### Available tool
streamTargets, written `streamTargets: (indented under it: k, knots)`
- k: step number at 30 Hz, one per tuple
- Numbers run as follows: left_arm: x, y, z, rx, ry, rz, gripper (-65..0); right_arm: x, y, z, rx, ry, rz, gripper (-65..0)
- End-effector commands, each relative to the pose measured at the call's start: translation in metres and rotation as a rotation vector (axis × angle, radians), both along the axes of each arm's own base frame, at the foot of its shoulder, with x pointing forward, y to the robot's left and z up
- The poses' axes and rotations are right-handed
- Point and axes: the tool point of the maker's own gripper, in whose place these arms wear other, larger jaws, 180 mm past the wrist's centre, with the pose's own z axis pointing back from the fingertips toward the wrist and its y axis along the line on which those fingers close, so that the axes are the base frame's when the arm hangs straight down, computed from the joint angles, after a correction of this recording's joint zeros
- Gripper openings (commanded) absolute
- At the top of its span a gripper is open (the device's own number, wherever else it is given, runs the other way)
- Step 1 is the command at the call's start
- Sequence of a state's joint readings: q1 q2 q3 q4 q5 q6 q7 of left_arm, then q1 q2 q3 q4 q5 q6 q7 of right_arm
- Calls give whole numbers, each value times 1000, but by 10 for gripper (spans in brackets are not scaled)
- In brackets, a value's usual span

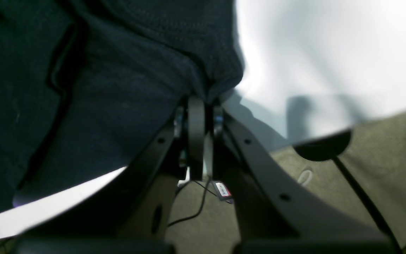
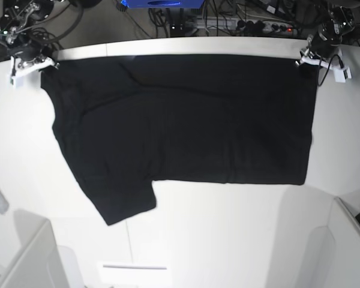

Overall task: Fold the T-shirt properly
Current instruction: 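Drag the shirt further toward the robot, straightening the collar edge, then release the shirt and move the right gripper toward the sleeve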

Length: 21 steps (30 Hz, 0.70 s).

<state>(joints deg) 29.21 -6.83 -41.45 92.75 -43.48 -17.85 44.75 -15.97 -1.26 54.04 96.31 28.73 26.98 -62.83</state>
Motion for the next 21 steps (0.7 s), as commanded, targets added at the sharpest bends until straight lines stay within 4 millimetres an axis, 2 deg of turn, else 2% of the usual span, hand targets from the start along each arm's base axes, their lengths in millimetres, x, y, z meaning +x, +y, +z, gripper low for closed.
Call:
streamTargets:
  k: [1, 5, 10, 15, 21]
  knots:
    - [-4, 9, 6, 39, 8, 2, -650, 4, -11, 10, -43, -32, -5, -650]
    - [-13, 8, 8, 51, 25, -8, -650, -4, -5, 5, -28, -15, -8, -650]
    - [-23, 8, 3, 46, 50, -4, -650, -9, -6, 8, -45, -9, -2, -650]
    - [-23, 8, 5, 50, 48, -8, -650, -7, -10, 21, -85, -29, 10, -650]
    - [-26, 10, 5, 53, 53, -4, -650, -7, -10, 22, -88, -30, 12, -650]
